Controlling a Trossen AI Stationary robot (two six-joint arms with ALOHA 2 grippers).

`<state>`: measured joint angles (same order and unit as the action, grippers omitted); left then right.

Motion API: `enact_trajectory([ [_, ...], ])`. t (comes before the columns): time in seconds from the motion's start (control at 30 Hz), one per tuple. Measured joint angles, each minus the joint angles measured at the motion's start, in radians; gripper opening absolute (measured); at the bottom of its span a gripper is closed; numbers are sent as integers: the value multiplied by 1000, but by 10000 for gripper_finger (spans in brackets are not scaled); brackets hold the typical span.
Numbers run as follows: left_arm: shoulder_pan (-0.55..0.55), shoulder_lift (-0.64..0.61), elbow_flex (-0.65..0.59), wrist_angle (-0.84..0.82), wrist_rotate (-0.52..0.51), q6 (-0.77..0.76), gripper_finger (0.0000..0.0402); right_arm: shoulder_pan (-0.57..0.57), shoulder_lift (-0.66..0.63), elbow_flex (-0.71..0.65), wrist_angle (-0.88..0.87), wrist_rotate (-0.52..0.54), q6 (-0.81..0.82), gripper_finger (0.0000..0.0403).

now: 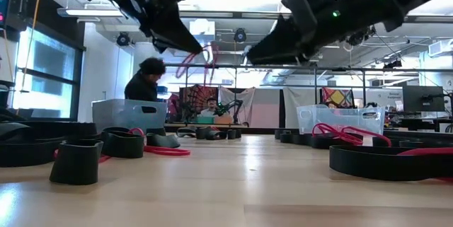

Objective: Sort rubber bands into baskets
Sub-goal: Put the red rubber band into the transparent bin

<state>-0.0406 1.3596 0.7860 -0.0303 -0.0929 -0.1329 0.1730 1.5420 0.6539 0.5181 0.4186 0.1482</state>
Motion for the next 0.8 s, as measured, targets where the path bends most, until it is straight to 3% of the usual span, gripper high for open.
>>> enact_trajectory([
  [0.43,-6,82,2,158,5,7,0,0,49,121,-7,-19,-111,184],
  [0.8,-21,83,2,238,43,13,0,-3,49,125,-43,-146,-157,169],
])
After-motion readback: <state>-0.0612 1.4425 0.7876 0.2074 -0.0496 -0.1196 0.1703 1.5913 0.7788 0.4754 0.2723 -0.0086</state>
